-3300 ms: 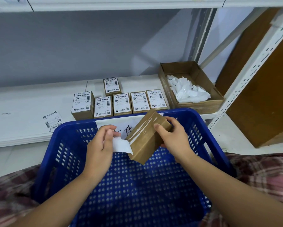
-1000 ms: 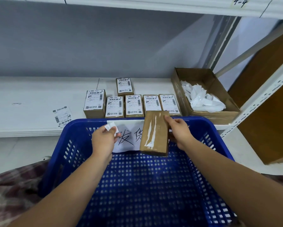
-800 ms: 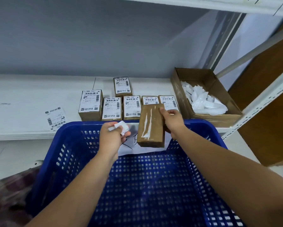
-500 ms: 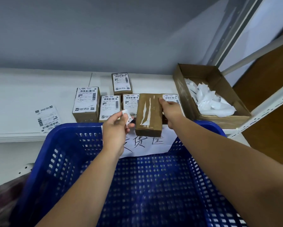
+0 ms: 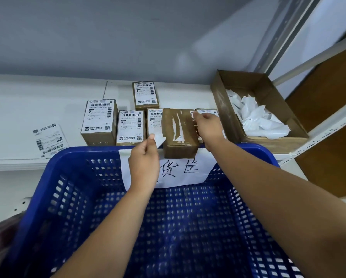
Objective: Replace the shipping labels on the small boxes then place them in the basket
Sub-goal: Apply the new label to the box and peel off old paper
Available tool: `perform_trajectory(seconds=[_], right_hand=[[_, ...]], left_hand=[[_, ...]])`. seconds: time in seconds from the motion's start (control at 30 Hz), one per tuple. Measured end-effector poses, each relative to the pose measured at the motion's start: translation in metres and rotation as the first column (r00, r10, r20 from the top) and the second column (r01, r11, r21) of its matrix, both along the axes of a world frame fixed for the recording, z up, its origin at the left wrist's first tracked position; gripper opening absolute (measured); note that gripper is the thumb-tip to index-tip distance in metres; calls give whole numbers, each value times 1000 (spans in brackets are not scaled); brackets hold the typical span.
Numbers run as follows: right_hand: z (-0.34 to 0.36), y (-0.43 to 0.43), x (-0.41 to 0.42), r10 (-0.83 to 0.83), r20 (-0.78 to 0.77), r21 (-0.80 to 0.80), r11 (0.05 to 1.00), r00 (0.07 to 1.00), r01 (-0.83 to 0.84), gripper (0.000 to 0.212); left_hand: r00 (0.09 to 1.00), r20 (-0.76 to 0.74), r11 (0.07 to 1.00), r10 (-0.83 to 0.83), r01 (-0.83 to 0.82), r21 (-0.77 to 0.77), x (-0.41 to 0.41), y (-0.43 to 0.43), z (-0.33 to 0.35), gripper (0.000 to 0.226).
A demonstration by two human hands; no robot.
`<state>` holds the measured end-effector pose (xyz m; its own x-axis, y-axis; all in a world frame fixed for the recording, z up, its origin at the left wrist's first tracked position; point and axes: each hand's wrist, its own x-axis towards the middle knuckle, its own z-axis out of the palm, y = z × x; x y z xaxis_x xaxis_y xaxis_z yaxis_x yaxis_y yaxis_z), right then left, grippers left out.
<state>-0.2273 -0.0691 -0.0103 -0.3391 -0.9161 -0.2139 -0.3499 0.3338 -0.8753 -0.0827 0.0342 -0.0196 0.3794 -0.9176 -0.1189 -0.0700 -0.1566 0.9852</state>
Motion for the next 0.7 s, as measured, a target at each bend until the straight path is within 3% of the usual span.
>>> perform_trajectory(seconds=[0.07,0.17,0.23,0.3,0.4,0.47,0.53,0.7], right_hand=[[14,16,0,1,-77,-131,991,997,-11,25],[29,48,3,99,-172,-244,960,980,-139,16],[35,69,6,217,-135,-234,941,967,-244,10],[39,87,7,348,-9,-197,919,938,-343,7],[42,107,7,430,197,-178,899,881,-400,8],[42,115,6,388,346,-170,921,854,-350,12],[42,120,3,333,471,-153,943,817,-296,10],[46,125,-8,205,636,-95,977,744,-188,6]], left_hand=[[1000,-17,999,-17,17,-28,3,2,0,31],[999,-18,997,-41,40,-59,5,3,5,33],[998,23,994,-56,58,-90,0,6,12,39],[997,21,990,-78,80,-118,-6,13,22,49],[989,132,977,-67,92,-192,-14,25,31,30],[963,264,967,-49,112,-230,-17,32,34,16],[954,293,963,-61,134,-235,-18,36,36,3],[943,240,944,-230,276,-179,-19,42,47,15]])
